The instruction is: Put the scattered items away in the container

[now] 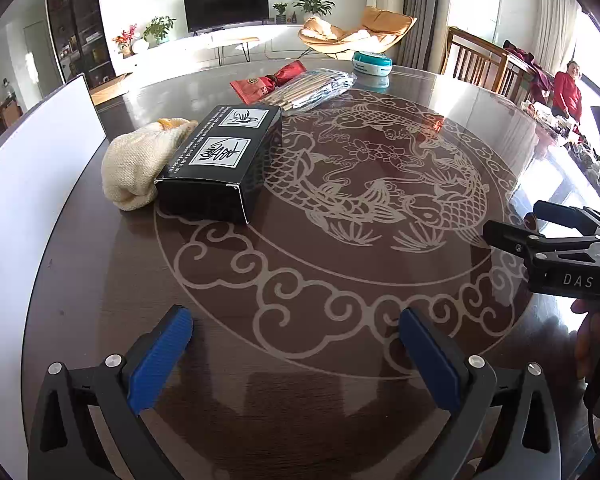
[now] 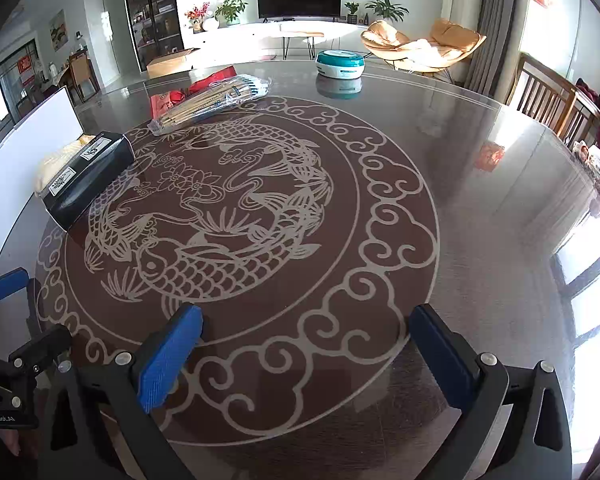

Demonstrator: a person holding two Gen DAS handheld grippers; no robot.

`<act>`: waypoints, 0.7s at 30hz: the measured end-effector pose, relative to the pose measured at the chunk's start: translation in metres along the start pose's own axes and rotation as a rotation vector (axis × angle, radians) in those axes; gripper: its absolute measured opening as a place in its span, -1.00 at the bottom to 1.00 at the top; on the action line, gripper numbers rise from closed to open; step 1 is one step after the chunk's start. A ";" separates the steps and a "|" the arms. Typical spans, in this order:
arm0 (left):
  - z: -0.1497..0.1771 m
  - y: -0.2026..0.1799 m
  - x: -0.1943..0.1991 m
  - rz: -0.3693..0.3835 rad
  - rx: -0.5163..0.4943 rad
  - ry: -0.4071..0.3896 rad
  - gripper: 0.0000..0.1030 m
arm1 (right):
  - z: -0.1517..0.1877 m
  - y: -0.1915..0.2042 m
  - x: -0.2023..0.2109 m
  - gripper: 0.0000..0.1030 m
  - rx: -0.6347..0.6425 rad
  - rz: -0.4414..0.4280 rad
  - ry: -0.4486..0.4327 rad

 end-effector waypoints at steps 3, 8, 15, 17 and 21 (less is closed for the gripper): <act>0.000 0.000 0.001 0.000 0.000 0.000 1.00 | 0.000 0.000 0.000 1.00 0.000 0.000 0.000; 0.000 0.000 0.000 0.000 0.000 0.000 1.00 | 0.000 0.000 0.000 1.00 0.000 0.000 0.000; 0.000 -0.001 -0.001 0.000 0.000 0.000 1.00 | 0.000 0.000 0.000 1.00 0.000 0.000 0.000; 0.000 0.000 0.000 0.000 0.000 0.000 1.00 | 0.000 0.000 0.000 1.00 0.000 0.000 0.000; 0.000 -0.001 -0.001 0.000 0.000 0.000 1.00 | 0.000 0.000 0.000 1.00 0.000 -0.001 0.000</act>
Point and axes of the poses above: each gripper's, at about its wrist camera, not at the fingertips, and x roughly against the way its jaws point, y to its left, z to its underside, the point moved 4 cm from there along -x, roughly the way its jaws point, and after that the axes turned 6 degrees about z, right-handed, at the moved point
